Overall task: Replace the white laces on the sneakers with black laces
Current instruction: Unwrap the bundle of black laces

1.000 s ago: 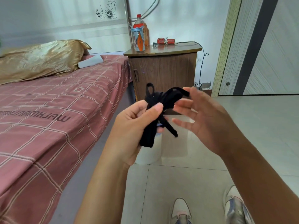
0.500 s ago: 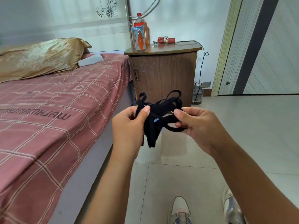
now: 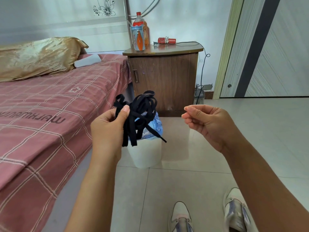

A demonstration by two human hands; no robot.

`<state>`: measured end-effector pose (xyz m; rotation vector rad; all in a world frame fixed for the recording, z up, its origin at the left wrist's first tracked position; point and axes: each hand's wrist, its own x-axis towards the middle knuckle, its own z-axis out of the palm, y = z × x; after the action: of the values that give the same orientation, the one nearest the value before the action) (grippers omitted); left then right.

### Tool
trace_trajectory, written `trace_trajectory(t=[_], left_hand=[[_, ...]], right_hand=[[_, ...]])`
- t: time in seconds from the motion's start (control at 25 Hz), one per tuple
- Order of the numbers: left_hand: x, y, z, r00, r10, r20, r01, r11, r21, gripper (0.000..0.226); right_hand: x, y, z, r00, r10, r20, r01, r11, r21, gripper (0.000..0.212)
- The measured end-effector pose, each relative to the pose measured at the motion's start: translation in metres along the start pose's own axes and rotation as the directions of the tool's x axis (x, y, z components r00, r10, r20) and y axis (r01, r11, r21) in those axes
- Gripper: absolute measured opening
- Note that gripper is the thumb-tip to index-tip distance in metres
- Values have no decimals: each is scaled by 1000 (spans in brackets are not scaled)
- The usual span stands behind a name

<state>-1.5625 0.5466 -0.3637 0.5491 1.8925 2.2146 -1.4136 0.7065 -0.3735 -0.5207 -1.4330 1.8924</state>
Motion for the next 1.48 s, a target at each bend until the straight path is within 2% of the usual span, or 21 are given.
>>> trace_trajectory(t=[0.04,0.08,0.16,0.2,0.24,0.28,0.32,0.36,0.4,0.44,0.52,0.64,0.72,0.8,0.88,1.04,1.16,1.24,1.28,1.36,1.48], left_hand=[[0,-1,1,1000,3,15,-3,1000,3,27],[-1,-3,1,999,2,35,-3,1000,11,27],[-4,-7,4,995,-9,97,7,1000,20,30],[-5,-8,5,991,-13,130,11,1000,16,31],[-5,-10,6,988,-12,153,9,1000,20,30],[-4,-13,7,986,-4,168,-1,1000,31,28],[-4,-16,9,984,3,177,-11,999,42,26],[-4,-19,11,984,8,179,-17,999,49,24],[-5,-20,14,983,7,183,-18,998,54,21],[-7,-23,18,981,1,193,-14,998,66,16],[-10,-27,22,967,-43,250,28,998,62,13],[-10,-32,20,948,-68,309,51,997,64,21],[-1,-32,14,965,-163,203,185,978,-94,22],[13,-31,3,909,-385,157,413,789,-455,28],[24,-35,-9,867,-476,145,437,591,-678,33],[28,-50,-16,922,-381,75,375,823,-426,29],[29,-62,-23,913,-405,48,405,887,-221,19],[25,-70,-31,852,-521,56,512,850,120,16],[22,-75,-35,811,-582,66,529,776,344,16],[13,-76,-32,765,-634,112,444,644,623,14],[-3,-61,1,764,-569,302,411,792,451,18]], right_hand=[[5,16,-11,1000,-4,-28,-1,985,-170,8],[8,38,-25,998,50,-46,-65,885,-460,16],[-3,98,-54,906,389,-165,-314,357,-880,53],[-9,111,-57,862,462,-209,-333,205,-920,66],[-15,113,-51,852,486,-195,-345,241,-907,64],[-20,103,-39,899,410,-157,-345,440,-829,49],[-17,93,-27,952,272,-142,-298,712,-636,34],[-14,77,-10,967,227,-112,-253,883,-396,34],[-11,58,6,971,236,20,-228,955,-189,42],[-10,42,20,953,243,182,-237,970,-52,49],[-11,29,44,921,218,324,-223,975,-20,51],[-9,39,43,978,176,114,-176,984,-6,20],[-2,42,27,974,228,-3,-222,953,205,11],[3,38,6,956,292,-34,-252,873,417,13],[4,35,-10,948,313,-54,-249,839,484,20],[6,34,-18,947,293,-135,-207,872,443,22],[9,33,-29,962,253,-102,-144,789,597,9],[8,36,-36,962,272,-11,-201,739,643,22],[6,38,-36,953,300,39,-260,746,613,27],[1,42,-31,920,370,127,-383,782,492,38],[-2,46,-12,888,400,227,-457,818,348,37]])
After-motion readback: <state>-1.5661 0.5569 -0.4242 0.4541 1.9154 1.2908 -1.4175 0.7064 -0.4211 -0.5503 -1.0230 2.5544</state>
